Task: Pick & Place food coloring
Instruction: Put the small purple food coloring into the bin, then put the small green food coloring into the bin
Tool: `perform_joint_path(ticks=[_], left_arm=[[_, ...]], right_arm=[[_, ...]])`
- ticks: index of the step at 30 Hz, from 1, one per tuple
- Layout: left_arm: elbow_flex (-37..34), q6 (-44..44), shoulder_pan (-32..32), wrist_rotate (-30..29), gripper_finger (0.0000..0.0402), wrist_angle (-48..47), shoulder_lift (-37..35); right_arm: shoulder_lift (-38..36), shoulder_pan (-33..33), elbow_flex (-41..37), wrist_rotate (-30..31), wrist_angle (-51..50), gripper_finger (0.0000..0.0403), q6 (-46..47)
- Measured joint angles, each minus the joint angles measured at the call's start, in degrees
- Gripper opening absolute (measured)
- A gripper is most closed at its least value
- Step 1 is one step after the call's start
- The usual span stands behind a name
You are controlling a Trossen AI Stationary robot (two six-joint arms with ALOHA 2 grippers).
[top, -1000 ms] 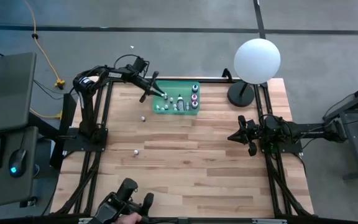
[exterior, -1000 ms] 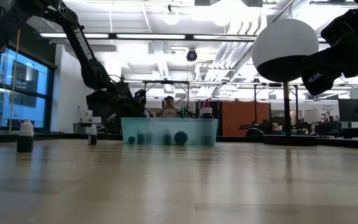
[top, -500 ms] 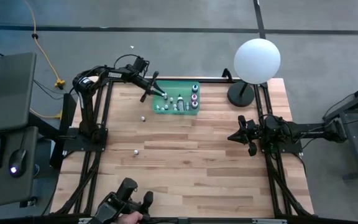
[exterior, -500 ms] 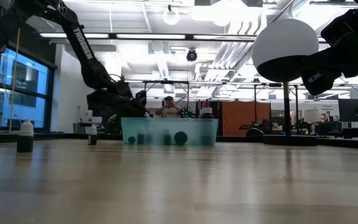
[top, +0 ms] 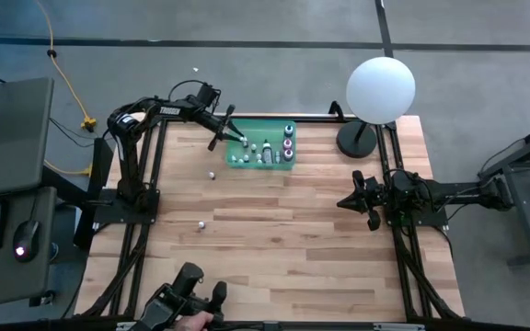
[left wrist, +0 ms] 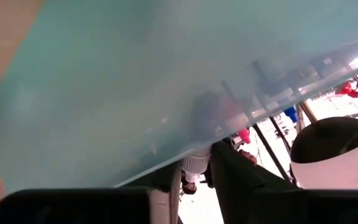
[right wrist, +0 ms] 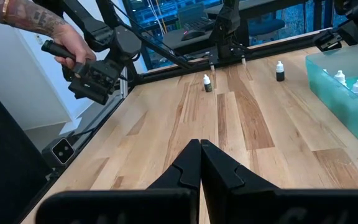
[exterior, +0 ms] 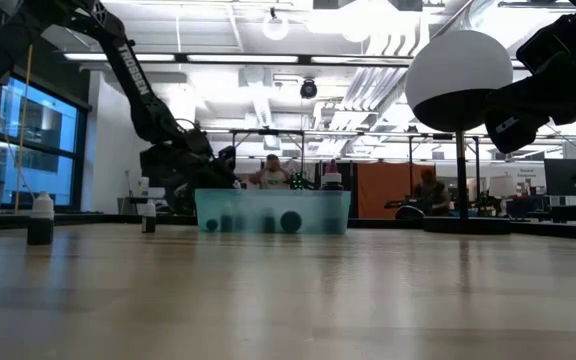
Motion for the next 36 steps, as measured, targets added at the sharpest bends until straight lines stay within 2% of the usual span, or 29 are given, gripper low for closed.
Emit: perform_joint_path(ticks=[5, 17, 24, 28, 32, 36], left_arm=[[0.0, 0.0, 0.4, 0.1, 0.0096, 0.1, 0.0], [0.0, -0.4, 0.4, -0.9, 0.0086, 3.5, 0.0], [-0.2, 0.7, -0.5, -0.6, 0.0086, 11.1, -0.8], [-0.2, 2.4, -0.9, 3.8, 0.0087, 18.9, -3.9], [-0.2, 4.1, -0.8, 4.8, 0.0087, 26.3, -9.2], [-0.2, 16.5, -0.8, 8.3, 0.0087, 31.4, -16.6]], right_arm=[[0.0, 0.0, 0.0, 0.0, 0.0, 0.0000, 0.0], [0.0, 0.0, 0.0, 0.0, 0.0, 0.0000, 0.0], [0.0, 0.0, 0.0, 0.0, 0.0, 0.0000, 0.0], [0.0, 0.0, 0.0, 0.0, 0.0, 0.0000, 0.0], [0.0, 0.0, 0.0, 0.0, 0.0, 0.0000, 0.0], [0.0, 0.0, 0.0, 0.0, 0.0, 0.0000, 0.0]])
